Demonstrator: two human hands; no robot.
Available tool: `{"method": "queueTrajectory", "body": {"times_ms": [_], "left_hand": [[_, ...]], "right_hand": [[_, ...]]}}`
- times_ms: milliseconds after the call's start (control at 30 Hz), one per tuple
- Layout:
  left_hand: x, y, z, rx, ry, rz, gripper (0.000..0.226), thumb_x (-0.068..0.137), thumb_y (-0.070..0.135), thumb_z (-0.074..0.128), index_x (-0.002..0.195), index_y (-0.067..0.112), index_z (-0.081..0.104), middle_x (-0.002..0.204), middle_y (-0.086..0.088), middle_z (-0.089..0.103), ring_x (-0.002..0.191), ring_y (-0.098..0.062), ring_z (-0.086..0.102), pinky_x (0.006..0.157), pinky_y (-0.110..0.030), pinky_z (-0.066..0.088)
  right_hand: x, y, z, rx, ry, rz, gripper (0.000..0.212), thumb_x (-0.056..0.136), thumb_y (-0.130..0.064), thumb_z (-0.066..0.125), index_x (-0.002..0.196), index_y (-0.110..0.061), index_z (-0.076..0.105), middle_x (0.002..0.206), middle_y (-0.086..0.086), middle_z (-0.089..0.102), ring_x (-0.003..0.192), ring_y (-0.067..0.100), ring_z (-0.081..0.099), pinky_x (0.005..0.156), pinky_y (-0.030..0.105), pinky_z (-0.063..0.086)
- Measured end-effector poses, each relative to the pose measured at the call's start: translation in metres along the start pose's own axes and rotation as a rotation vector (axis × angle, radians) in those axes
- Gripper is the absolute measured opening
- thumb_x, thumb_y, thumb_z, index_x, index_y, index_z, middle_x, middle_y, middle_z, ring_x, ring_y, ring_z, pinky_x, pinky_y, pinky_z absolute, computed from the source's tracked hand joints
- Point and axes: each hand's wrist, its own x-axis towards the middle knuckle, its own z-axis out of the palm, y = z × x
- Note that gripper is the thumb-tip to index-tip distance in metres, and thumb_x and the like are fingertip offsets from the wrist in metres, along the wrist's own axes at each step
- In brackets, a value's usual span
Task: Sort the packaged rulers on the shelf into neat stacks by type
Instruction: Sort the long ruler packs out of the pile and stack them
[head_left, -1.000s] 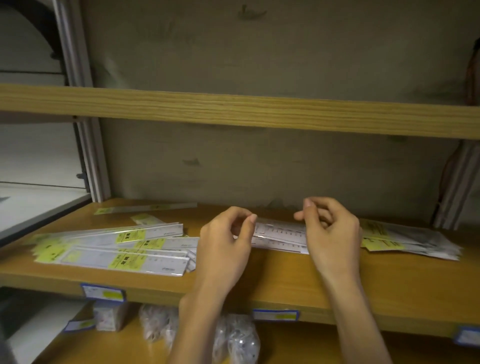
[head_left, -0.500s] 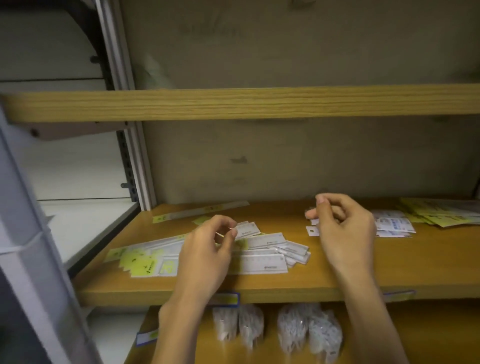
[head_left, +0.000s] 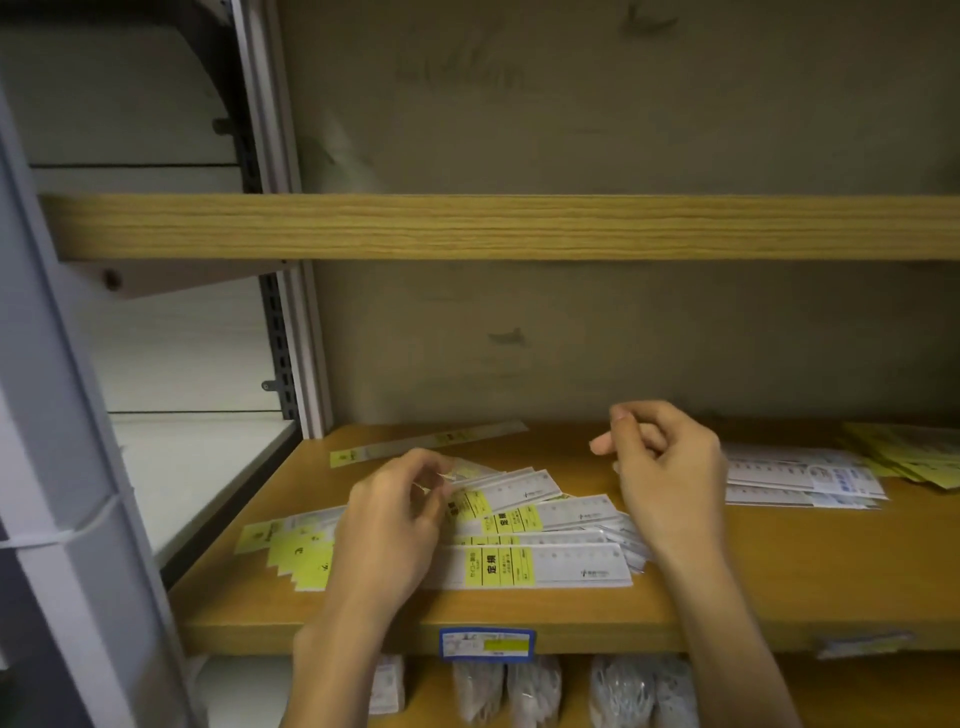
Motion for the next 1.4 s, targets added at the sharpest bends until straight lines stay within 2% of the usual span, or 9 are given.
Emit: {"method": "queueTrajectory", "body": {"times_ms": [100, 267, 400, 533, 633, 700, 900, 1000, 1400], "left_hand": [[0.014, -0.005, -0.003, 0.104, 0.008, 0.014, 0.014, 0.089, 0.023, 0.065, 0.100, 0.031, 0.064, 0.090, 0.016, 0.065, 0.087, -0.009, 0.061, 0.071, -0.028, 0.048], [0.054, -0.019, -0.009, 0.231, -0.094, -0.005, 0.018, 0.088, 0.023, 0.063, 0.104, 0.030, 0.065, 0.102, 0.010, 0.069, 0.098, -0.017, 0.063, 0.079, -0.033, 0.051], [0.091, -0.037, -0.005, 0.307, -0.267, -0.044, 0.018, 0.090, 0.026, 0.060, 0.108, 0.028, 0.060, 0.112, 0.002, 0.064, 0.101, -0.023, 0.060, 0.084, -0.036, 0.051], [0.115, -0.053, 0.001, 0.416, -0.415, -0.103, 0.028, 0.095, 0.024, 0.052, 0.123, 0.027, 0.054, 0.129, -0.002, 0.056, 0.114, -0.024, 0.054, 0.093, -0.034, 0.046], [0.120, -0.058, 0.008, 0.522, -0.598, -0.104, 0.045, 0.099, 0.030, 0.045, 0.144, 0.028, 0.037, 0.149, -0.001, 0.039, 0.133, -0.024, 0.040, 0.108, -0.032, 0.034], [0.120, -0.057, 0.011, 0.551, -0.659, -0.100, 0.046, 0.101, 0.033, 0.041, 0.147, 0.030, 0.033, 0.151, -0.001, 0.037, 0.135, -0.023, 0.039, 0.106, -0.028, 0.032], [0.124, -0.063, 0.010, 0.556, -0.617, -0.097, 0.035, 0.097, 0.021, 0.050, 0.132, 0.022, 0.054, 0.133, -0.006, 0.054, 0.118, -0.025, 0.054, 0.099, -0.033, 0.044], [0.121, -0.065, 0.008, 0.559, -0.597, -0.053, 0.026, 0.095, 0.014, 0.052, 0.115, 0.023, 0.065, 0.121, -0.004, 0.061, 0.108, -0.022, 0.058, 0.093, -0.031, 0.048], [0.105, -0.079, -0.004, 0.550, -0.508, 0.039, 0.030, 0.096, 0.013, 0.045, 0.110, 0.033, 0.063, 0.119, 0.001, 0.059, 0.107, -0.022, 0.056, 0.094, -0.034, 0.046]], "right_hand": [[0.007, -0.002, 0.006, -0.011, -0.029, -0.016, 0.017, 0.096, -0.023, 0.056, 0.086, -0.034, 0.063, 0.068, -0.009, 0.071, 0.065, 0.016, 0.065, 0.069, 0.044, 0.057], [0.020, -0.009, 0.018, -0.061, -0.079, -0.059, 0.018, 0.096, -0.024, 0.056, 0.083, -0.023, 0.069, 0.064, -0.012, 0.070, 0.065, 0.004, 0.064, 0.074, 0.038, 0.056], [0.031, -0.009, 0.024, -0.091, -0.139, -0.067, 0.016, 0.094, -0.025, 0.057, 0.083, -0.022, 0.068, 0.063, -0.012, 0.070, 0.071, 0.004, 0.066, 0.079, 0.039, 0.055], [0.037, -0.006, 0.026, -0.133, -0.217, -0.076, 0.012, 0.095, -0.025, 0.057, 0.086, -0.024, 0.066, 0.067, -0.011, 0.070, 0.074, 0.000, 0.064, 0.077, 0.027, 0.049], [0.040, -0.001, 0.026, -0.158, -0.262, -0.074, 0.011, 0.095, -0.023, 0.058, 0.086, -0.025, 0.065, 0.069, -0.011, 0.070, 0.075, -0.004, 0.064, 0.070, 0.019, 0.045], [0.041, 0.002, 0.028, -0.164, -0.287, -0.063, 0.010, 0.094, -0.022, 0.059, 0.087, -0.026, 0.065, 0.071, -0.010, 0.071, 0.076, -0.004, 0.064, 0.067, 0.014, 0.044], [0.041, 0.009, 0.031, -0.185, -0.318, -0.053, 0.010, 0.095, -0.023, 0.058, 0.089, -0.025, 0.065, 0.072, -0.009, 0.071, 0.077, -0.002, 0.064, 0.063, 0.011, 0.041], [0.041, 0.009, 0.033, -0.181, -0.319, -0.045, 0.010, 0.095, -0.024, 0.058, 0.092, -0.022, 0.067, 0.072, -0.009, 0.072, 0.076, -0.004, 0.063, 0.063, 0.010, 0.040], [0.037, 0.001, 0.036, -0.191, -0.308, -0.075, 0.015, 0.095, -0.024, 0.058, 0.084, -0.022, 0.067, 0.071, -0.011, 0.071, 0.075, 0.001, 0.064, 0.067, 0.020, 0.045]]}}
